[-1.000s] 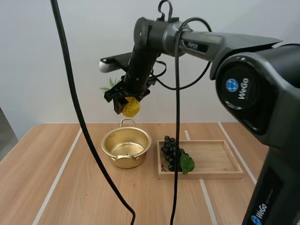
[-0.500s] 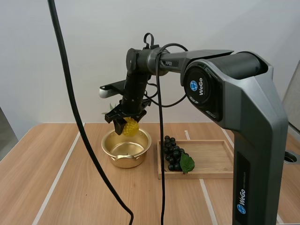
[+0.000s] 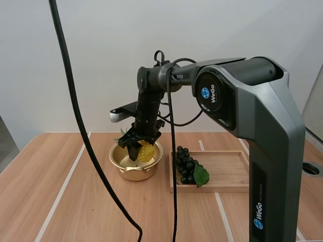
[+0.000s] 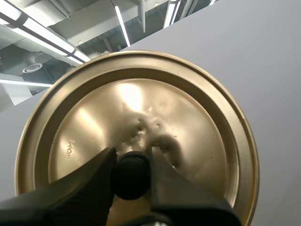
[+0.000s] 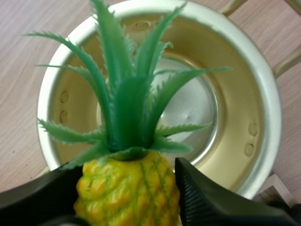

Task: Open the pot, put the pineapple inside, and close it

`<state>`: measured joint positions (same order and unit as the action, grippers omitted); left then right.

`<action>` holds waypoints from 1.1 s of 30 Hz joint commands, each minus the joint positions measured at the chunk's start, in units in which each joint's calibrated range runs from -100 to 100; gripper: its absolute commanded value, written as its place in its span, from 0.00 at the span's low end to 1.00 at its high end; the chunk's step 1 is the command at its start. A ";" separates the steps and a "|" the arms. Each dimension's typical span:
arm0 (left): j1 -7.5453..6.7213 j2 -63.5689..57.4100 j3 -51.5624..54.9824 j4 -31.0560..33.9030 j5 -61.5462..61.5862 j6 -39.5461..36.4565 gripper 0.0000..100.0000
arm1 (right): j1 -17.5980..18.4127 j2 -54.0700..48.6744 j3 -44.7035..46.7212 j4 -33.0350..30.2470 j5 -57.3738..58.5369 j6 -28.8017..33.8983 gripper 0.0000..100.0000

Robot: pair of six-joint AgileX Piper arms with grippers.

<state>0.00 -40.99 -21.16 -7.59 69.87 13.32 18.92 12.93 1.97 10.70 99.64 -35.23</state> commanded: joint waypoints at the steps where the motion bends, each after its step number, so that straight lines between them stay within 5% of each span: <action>1: 0.05 -0.31 -0.21 0.06 -1.17 0.08 0.00 | 0.02 -0.37 0.18 0.26 0.36 -0.54 0.00; 33: 0.05 -0.31 -0.21 0.05 -0.38 0.08 0.00 | 0.02 6.86 0.18 0.26 -8.60 -0.95 0.00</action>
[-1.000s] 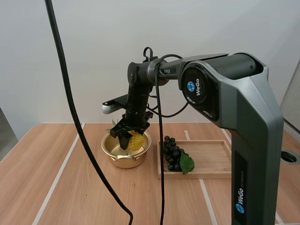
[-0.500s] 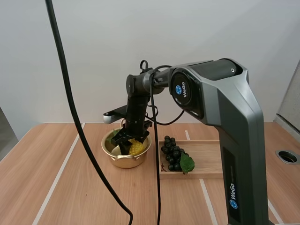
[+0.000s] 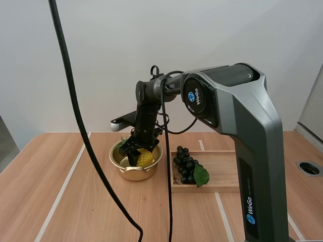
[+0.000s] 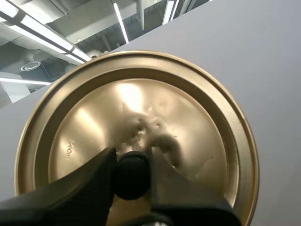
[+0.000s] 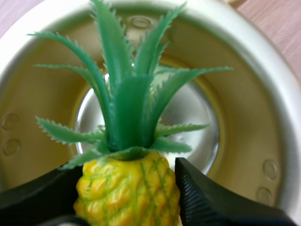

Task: Open the pot, put the pineapple inside, and close it

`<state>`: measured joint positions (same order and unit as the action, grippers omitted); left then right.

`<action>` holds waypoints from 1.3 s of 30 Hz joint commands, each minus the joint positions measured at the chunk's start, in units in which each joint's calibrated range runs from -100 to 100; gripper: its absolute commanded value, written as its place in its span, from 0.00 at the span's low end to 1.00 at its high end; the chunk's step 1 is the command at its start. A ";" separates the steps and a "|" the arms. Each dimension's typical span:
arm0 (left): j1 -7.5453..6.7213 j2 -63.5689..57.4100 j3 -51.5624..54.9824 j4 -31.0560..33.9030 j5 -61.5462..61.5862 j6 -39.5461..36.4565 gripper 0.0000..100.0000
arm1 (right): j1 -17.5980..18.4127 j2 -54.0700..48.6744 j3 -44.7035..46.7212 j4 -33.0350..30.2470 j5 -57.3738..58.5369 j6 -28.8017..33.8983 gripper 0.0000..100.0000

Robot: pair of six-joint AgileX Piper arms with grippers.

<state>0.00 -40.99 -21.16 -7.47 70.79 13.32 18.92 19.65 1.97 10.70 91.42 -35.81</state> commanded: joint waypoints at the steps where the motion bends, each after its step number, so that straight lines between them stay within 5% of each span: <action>1: 0.05 -0.31 -0.21 -0.08 -1.29 0.08 0.00 | 0.02 0.60 0.18 0.26 -0.38 -0.37 0.00; 17: 0.05 -0.31 -0.21 -0.08 -1.18 0.32 0.00 | 0.02 3.91 0.18 -3.24 0.31 1.17 0.00; 19: 0.05 -0.31 -0.21 -0.08 -1.18 0.45 0.00 | 0.02 3.91 0.18 -5.69 0.31 2.99 0.23; 23: 0.05 -0.31 -0.21 -0.08 -1.18 0.55 0.00 | 0.02 3.91 0.18 -7.98 0.50 4.52 0.91; 24: 0.05 -0.31 -0.21 -0.08 -1.18 0.55 0.00 | 0.02 3.91 0.18 -7.98 0.50 4.28 1.00; 39: 0.05 -0.31 -0.21 -0.08 0.55 0.74 0.00 | 0.02 1.53 -2.99 -7.88 2.52 4.11 1.00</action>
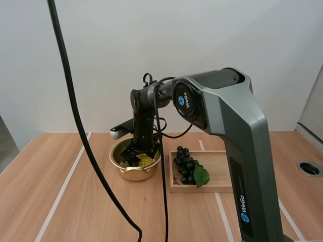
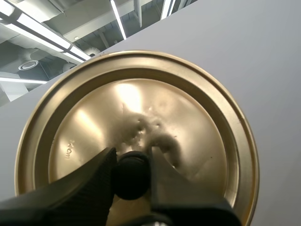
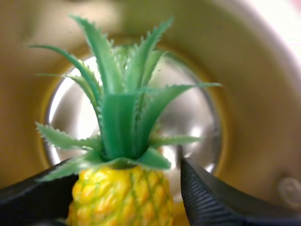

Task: Open the pot, put the pineapple inside, and close it

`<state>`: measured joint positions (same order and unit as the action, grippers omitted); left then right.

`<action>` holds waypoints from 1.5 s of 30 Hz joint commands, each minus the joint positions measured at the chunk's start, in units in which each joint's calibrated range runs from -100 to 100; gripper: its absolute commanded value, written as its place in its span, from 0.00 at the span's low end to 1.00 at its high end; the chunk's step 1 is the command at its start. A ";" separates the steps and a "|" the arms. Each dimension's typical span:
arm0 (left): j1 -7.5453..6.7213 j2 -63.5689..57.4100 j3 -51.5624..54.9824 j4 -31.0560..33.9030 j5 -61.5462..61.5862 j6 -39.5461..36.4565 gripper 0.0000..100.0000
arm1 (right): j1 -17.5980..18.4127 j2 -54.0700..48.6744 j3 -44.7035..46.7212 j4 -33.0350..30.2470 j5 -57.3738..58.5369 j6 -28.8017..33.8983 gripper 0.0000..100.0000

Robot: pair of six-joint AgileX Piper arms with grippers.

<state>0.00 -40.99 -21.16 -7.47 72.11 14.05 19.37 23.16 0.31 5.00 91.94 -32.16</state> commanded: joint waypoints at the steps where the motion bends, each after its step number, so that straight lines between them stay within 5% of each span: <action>1: 0.05 -0.31 -0.21 -0.08 -0.78 0.01 0.00 | -0.44 -2.76 -2.49 -2.18 2.95 0.46 1.00; 13: 0.05 -0.31 -0.21 -0.08 -1.11 0.09 0.00 | -0.44 -13.88 -14.99 0.47 8.06 0.46 1.00; 18: 0.05 -0.31 -0.21 -0.08 -1.11 0.09 0.00 | -0.44 -18.67 -18.30 -2.98 8.06 0.84 1.00; 25: 0.05 -0.31 -0.21 -0.08 -2.59 0.09 0.00 | -0.44 -27.29 -22.13 -11.14 8.06 6.81 1.00; 31: 0.05 -0.31 -0.21 -0.08 -4.37 0.09 0.00 | -0.94 -35.31 -22.24 -27.90 8.06 15.28 1.00; 34: 0.05 -0.31 -0.21 -0.08 -4.98 -0.14 0.00 | -3.33 -39.16 -22.24 -31.70 8.06 18.57 1.00; 45: 0.05 -0.31 -0.21 -1.68 -4.43 -1.20 0.00 | -18.31 -47.74 -22.07 -30.38 8.06 22.00 1.00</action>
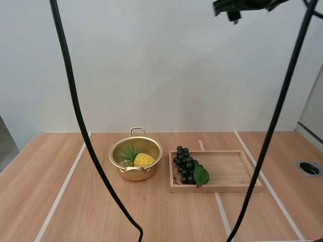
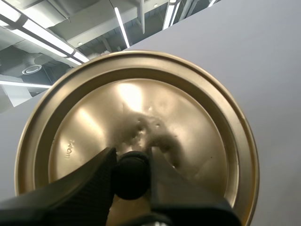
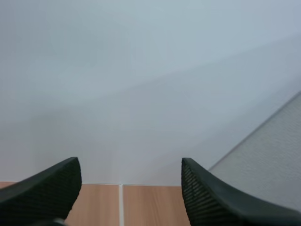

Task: Open the pot, put the pineapple inside, and close it

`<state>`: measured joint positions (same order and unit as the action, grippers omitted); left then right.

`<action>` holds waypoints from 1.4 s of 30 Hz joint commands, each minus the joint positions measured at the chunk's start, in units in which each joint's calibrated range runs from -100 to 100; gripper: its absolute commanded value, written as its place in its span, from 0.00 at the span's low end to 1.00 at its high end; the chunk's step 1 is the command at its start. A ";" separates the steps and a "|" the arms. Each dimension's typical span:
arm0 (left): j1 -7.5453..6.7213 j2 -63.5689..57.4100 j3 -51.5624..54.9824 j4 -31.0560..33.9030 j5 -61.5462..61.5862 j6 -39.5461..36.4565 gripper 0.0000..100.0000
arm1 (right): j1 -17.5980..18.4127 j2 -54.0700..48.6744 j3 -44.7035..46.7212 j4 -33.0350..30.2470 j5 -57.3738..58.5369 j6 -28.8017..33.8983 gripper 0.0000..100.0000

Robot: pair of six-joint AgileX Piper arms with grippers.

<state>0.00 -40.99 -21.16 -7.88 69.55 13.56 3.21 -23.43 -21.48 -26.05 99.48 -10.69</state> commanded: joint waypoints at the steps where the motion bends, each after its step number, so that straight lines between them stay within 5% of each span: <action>1: 0.05 -0.31 -0.21 -1.27 -1.68 -0.71 0.00 | -2.99 -1.20 0.20 1.45 0.52 0.53 1.00; 7: 0.05 -0.31 -0.21 -3.69 3.60 -0.78 0.00 | -4.37 -1.20 6.24 7.31 0.52 0.53 1.00; 9: 0.05 -0.17 0.00 -3.87 4.83 -1.26 0.00 | -4.37 -1.20 9.82 7.84 -1.05 0.55 0.65; 11: 0.05 0.32 0.26 -3.87 6.02 -1.97 0.00 | -4.46 -1.20 13.59 7.71 -3.16 1.23 0.11; 12: 0.05 0.45 0.42 -3.87 6.73 -2.22 0.00 | -4.54 -1.20 15.17 7.07 -4.15 1.89 0.00; 26: 0.05 0.45 23.84 -4.57 -6.99 -2.62 0.00 | -5.82 -13.31 46.32 8.65 -43.39 3.08 0.00; 31: 0.05 0.45 33.34 -9.26 -12.97 1.25 0.00 | -5.82 -17.16 57.82 8.79 -55.46 3.08 0.00; 42: 0.05 5.69 50.10 -16.93 -18.20 8.41 0.00 | -5.82 -18.06 70.01 7.33 -61.86 3.28 0.00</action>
<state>0.00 -36.88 26.71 -23.09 53.56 21.46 -2.39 -40.70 47.53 -18.11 39.51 -7.63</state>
